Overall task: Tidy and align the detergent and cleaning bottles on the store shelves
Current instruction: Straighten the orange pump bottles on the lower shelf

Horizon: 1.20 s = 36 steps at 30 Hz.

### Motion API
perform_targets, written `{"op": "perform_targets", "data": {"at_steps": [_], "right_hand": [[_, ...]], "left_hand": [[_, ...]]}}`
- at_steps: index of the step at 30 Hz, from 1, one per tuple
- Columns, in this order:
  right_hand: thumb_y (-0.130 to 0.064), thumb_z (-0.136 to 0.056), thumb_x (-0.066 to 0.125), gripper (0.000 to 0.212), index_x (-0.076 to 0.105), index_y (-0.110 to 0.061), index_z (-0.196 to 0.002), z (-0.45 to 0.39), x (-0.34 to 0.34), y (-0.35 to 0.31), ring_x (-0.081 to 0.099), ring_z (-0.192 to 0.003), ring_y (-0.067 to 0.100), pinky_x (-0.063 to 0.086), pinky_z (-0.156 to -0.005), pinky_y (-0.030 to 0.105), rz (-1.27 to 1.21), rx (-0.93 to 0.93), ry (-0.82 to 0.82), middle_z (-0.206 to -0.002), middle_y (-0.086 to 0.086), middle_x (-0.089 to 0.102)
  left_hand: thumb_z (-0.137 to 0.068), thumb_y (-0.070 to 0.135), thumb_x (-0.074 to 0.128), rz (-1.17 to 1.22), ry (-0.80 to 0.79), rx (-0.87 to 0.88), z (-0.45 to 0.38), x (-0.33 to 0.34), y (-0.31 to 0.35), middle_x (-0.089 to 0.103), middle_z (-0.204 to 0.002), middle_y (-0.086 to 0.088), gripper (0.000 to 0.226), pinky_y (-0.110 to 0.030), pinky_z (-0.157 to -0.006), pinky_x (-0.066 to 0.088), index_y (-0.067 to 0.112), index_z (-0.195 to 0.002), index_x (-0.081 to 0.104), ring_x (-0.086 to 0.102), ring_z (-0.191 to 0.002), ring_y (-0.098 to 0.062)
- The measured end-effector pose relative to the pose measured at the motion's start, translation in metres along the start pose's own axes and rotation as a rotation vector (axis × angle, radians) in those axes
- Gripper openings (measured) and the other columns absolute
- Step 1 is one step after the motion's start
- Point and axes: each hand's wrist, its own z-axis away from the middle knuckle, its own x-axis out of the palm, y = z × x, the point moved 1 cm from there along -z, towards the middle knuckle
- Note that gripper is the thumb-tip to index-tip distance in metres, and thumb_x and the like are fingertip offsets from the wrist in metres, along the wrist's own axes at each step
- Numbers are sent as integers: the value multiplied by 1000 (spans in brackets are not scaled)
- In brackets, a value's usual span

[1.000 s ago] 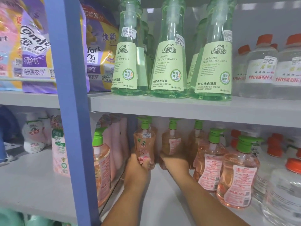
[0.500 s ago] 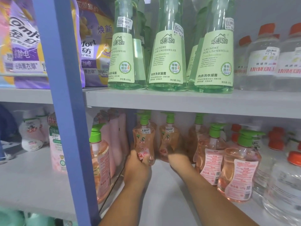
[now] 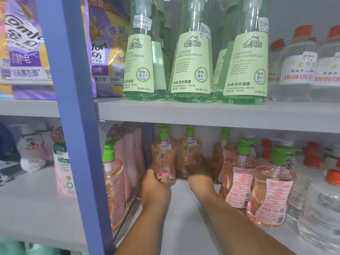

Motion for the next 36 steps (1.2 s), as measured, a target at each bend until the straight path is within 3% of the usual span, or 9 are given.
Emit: {"op": "perform_targets", "data": {"at_steps": [7,12,14,17,22,26,29,33,36], "right_hand": [[-27,-103,50,30,60,-16,-129,19,-10,-6,65,-114,27,52,-96,36,53,21,-37,-122,7,66],[-41,-89,60,15,64,-32,-100,103,-99,-11,70,-83,9,53,-73,26,-156,-70,89,-91,-11,75],[-41,-87,58,16,67,-41,-99,143,-147,3,67,-80,-1,52,-68,13,-335,-126,293,-92,-22,71],[-22,-90,72,31,60,-36,-116,175,-199,30,58,-100,-12,48,-75,6,-300,-139,570,-116,-21,55],[-40,-86,79,99,19,-13,-160,159,-197,46,37,-140,27,39,-112,40,31,-16,307,-152,11,32],[-50,-77,84,115,11,-10,-156,144,-188,43,47,-136,40,45,-103,44,122,31,320,-153,22,38],[-48,-69,86,111,17,-25,-153,141,-178,41,63,-119,31,55,-90,41,21,35,280,-145,5,51],[-53,-61,72,95,21,-57,-141,138,-160,33,68,-99,1,59,-85,38,-260,-58,-55,-120,-25,63],[-45,-72,74,81,31,-54,-141,132,-149,21,62,-112,5,55,-91,31,-247,-95,-207,-134,-17,50]], "left_hand": [[-95,33,66,14,-37,-34,3,-2,2,67,-100,-5,15,-39,-83,51,22,-97,57,61,-90,-30],[-90,35,72,-133,185,226,29,-2,25,53,-103,-10,32,-43,-79,47,11,-93,50,56,-104,-37],[-90,35,71,-46,49,400,51,12,37,57,-93,0,29,-40,-76,50,19,-81,49,60,-95,-24],[-87,37,77,141,-417,293,83,50,60,69,-97,19,20,-16,-77,52,33,-94,58,65,-90,9],[-82,20,82,173,-598,227,105,97,66,74,-93,19,31,-9,-69,51,32,-100,60,67,-82,13],[-80,29,85,141,-497,262,109,85,60,73,-93,26,37,-19,-73,57,43,-102,58,71,-88,-1],[-71,49,83,-5,-343,297,110,53,48,67,-102,28,54,-30,-77,59,55,-114,50,70,-88,1],[-63,67,75,-223,14,331,114,6,33,52,-105,26,78,-33,-67,51,58,-133,41,66,-92,-10],[-67,61,83,-216,124,365,113,-17,24,42,-108,17,78,-30,-73,51,44,-132,43,57,-100,-15]]}}
